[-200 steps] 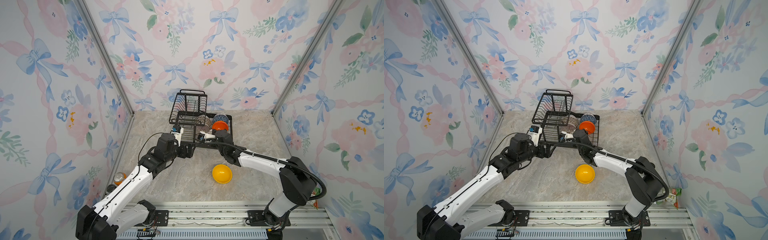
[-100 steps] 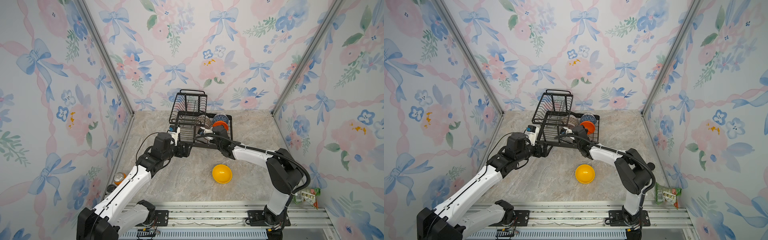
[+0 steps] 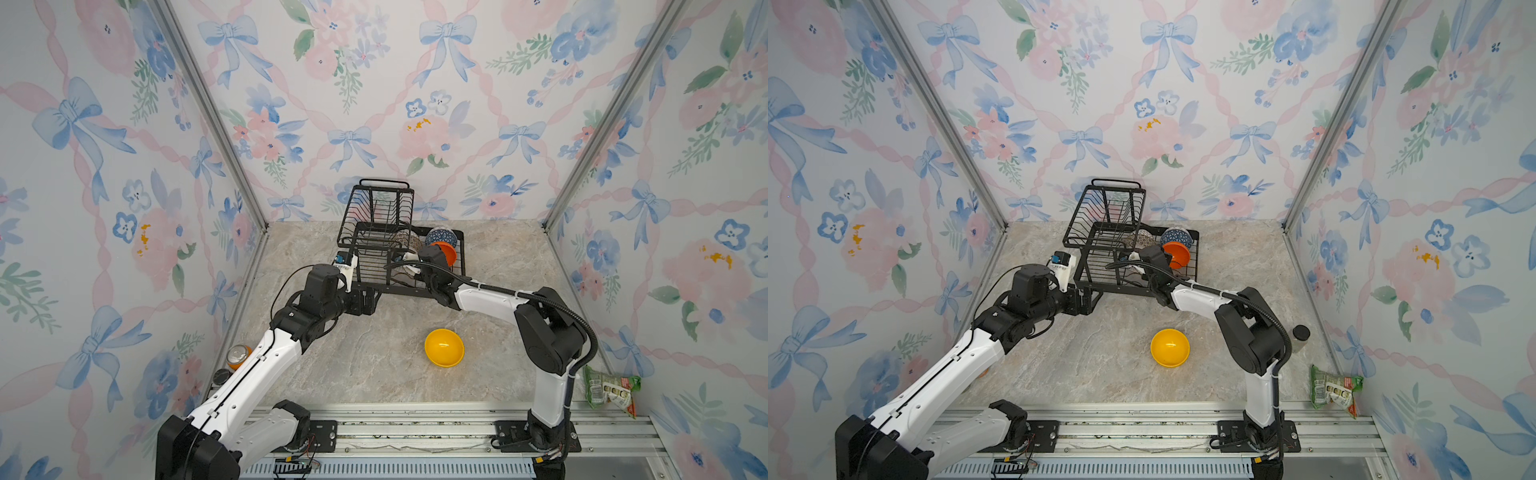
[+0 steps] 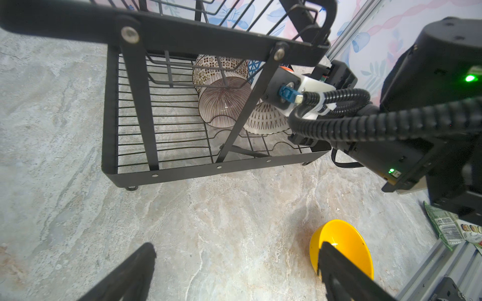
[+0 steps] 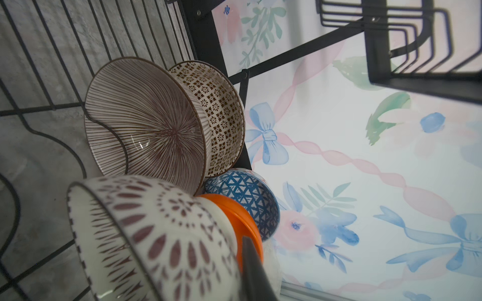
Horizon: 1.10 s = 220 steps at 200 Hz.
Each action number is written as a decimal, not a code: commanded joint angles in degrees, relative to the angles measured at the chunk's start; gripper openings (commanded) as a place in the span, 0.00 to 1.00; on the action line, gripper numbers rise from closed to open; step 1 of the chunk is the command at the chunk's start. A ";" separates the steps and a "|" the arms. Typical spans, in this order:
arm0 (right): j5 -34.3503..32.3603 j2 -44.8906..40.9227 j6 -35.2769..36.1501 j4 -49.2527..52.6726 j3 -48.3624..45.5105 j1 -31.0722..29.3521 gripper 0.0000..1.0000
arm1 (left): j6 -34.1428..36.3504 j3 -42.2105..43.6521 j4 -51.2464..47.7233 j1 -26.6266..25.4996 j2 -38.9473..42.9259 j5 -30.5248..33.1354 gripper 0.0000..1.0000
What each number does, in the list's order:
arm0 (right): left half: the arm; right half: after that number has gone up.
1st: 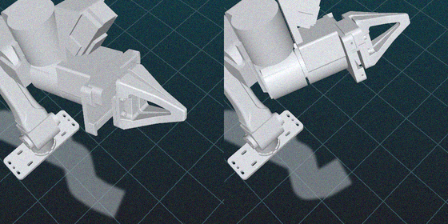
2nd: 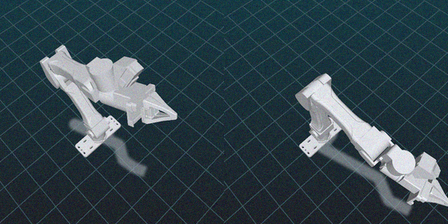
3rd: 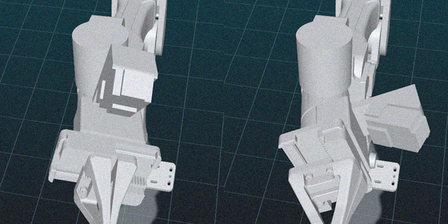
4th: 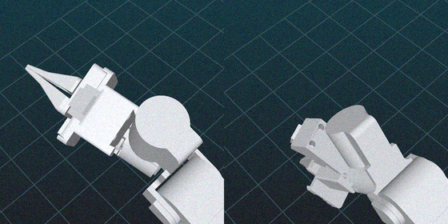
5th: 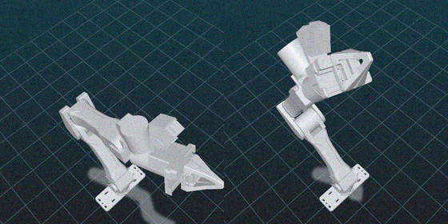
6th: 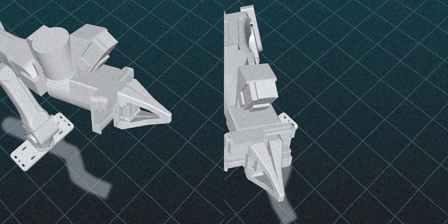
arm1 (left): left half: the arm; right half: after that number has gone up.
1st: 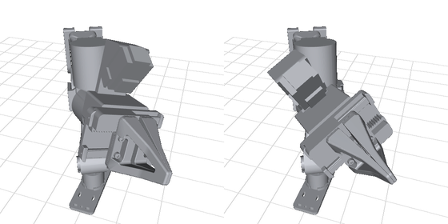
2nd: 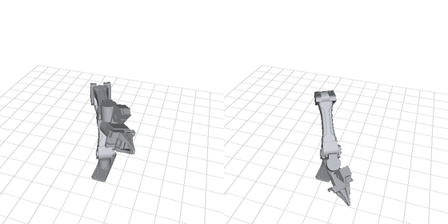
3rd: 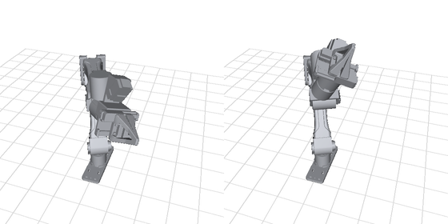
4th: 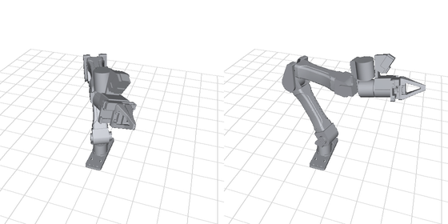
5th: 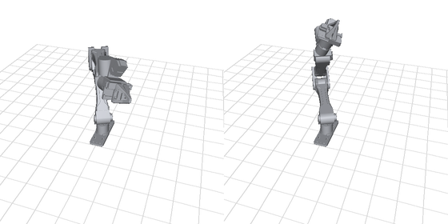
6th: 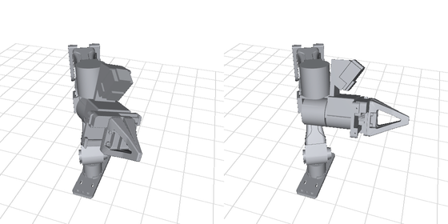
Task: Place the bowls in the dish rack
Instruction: 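Lower the patterned bowl into the rack beside the standing bowls with the right gripper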
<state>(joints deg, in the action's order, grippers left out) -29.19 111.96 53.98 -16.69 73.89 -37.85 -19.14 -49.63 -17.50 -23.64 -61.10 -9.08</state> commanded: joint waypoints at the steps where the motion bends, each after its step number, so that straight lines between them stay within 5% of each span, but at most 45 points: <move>1: -0.65 1.21 -1.55 -4.31 3.30 0.49 0.00 | 1.56 -1.34 -1.05 0.52 -0.93 -1.27 0.98; 220: 4.05 5.76 -12.08 -12.59 2.57 -0.77 0.00 | 2.17 -2.76 -1.35 1.40 -4.12 -2.80 0.98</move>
<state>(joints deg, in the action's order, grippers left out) -25.65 116.33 44.64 -23.00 76.16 -38.04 -18.00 -51.03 -18.11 -22.79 -64.69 -10.98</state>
